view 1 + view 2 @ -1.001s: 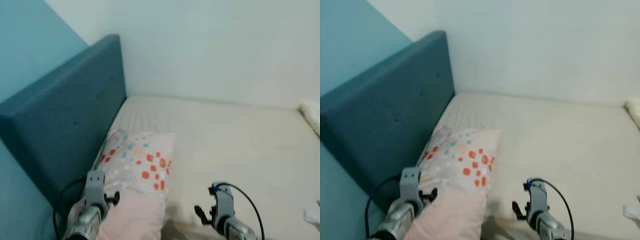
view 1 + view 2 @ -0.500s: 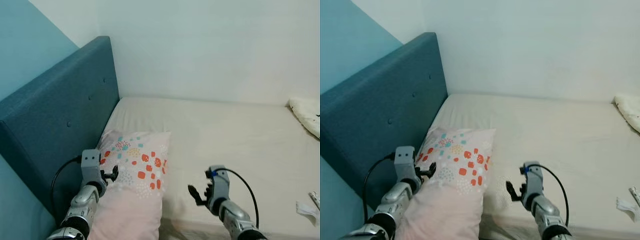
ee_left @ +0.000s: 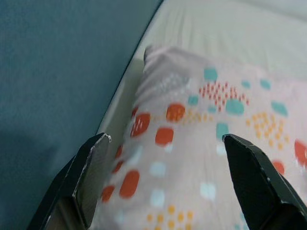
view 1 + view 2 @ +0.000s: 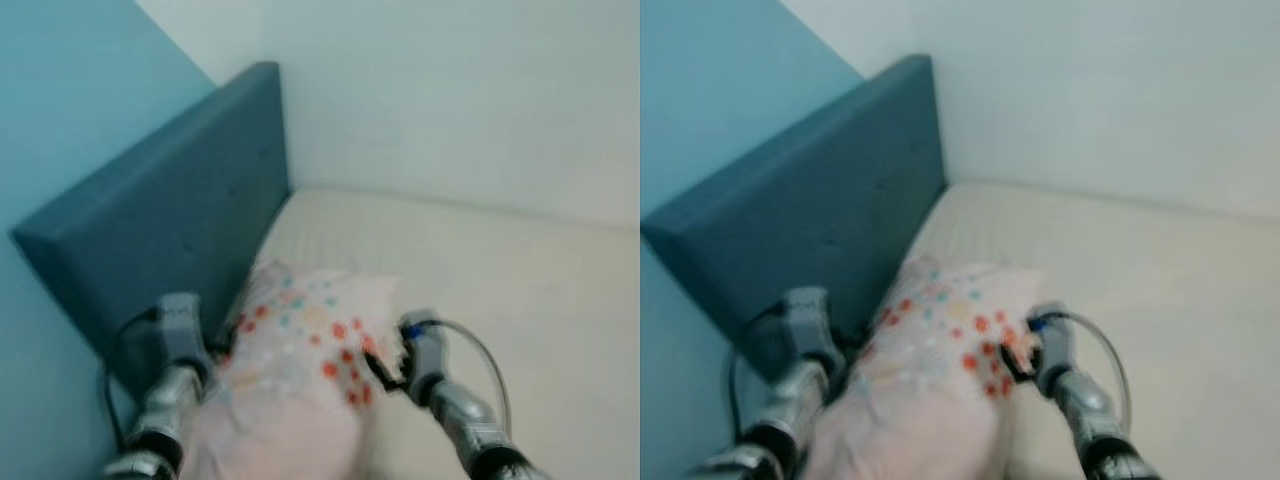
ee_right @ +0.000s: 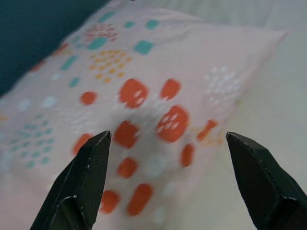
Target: Clean up the room
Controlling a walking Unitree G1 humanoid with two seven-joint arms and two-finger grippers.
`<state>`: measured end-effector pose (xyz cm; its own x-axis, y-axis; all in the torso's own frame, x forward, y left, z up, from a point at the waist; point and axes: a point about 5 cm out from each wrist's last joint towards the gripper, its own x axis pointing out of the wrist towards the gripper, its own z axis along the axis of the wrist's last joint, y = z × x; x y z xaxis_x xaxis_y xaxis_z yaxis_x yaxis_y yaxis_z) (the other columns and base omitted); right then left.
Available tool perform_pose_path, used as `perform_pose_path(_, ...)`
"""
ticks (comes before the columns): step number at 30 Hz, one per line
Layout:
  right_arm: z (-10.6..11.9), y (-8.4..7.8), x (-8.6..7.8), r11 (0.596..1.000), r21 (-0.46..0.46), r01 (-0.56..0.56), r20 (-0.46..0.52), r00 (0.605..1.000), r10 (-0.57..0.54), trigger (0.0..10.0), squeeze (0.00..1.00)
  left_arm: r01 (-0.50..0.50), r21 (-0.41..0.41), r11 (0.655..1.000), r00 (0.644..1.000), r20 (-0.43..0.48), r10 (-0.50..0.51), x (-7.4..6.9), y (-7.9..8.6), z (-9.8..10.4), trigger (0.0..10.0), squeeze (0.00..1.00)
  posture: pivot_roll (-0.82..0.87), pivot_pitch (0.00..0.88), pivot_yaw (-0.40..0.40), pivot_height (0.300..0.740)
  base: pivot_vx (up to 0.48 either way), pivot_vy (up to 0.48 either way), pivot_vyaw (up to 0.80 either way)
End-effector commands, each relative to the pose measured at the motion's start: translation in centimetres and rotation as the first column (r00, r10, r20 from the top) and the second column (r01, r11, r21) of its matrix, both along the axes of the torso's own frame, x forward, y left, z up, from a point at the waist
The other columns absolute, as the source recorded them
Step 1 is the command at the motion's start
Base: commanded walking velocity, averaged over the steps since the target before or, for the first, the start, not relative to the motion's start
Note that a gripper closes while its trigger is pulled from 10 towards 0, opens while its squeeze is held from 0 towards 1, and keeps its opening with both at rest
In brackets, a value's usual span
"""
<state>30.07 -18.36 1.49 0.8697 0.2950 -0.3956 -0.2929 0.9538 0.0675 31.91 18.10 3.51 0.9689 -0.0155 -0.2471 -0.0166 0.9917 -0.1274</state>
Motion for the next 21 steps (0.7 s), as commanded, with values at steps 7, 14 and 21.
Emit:
perform_pose_path(7,-0.7,-0.7,-0.4,0.998,0.002,0.066,-0.055,0.996,-0.066,10.0,0.00,0.046,-0.017,0.999,0.999,0.011,-0.046,0.0,0.0,0.1,10.0,0.00,-0.03,0.000,-0.011,0.740,0.000,0.000,-0.33)
perform_pose_path(14,-1.1,-1.1,-0.8,0.995,-0.003,0.097,-0.078,0.992,-0.097,10.0,0.00,0.103,0.038,0.994,0.994,0.015,-0.104,0.1,-0.2,0.3,10.0,0.00,-0.03,0.000,-0.011,0.740,0.000,0.000,-0.45)
perform_pose_path(21,-1.6,-1.7,-1.0,0.986,-0.054,0.159,-0.128,0.978,-0.164,10.0,0.00,0.312,0.083,0.947,0.950,-0.008,-0.312,-0.1,-0.5,0.4,10.0,0.00,-0.03,0.000,-0.013,0.725,0.000,0.000,0.00)
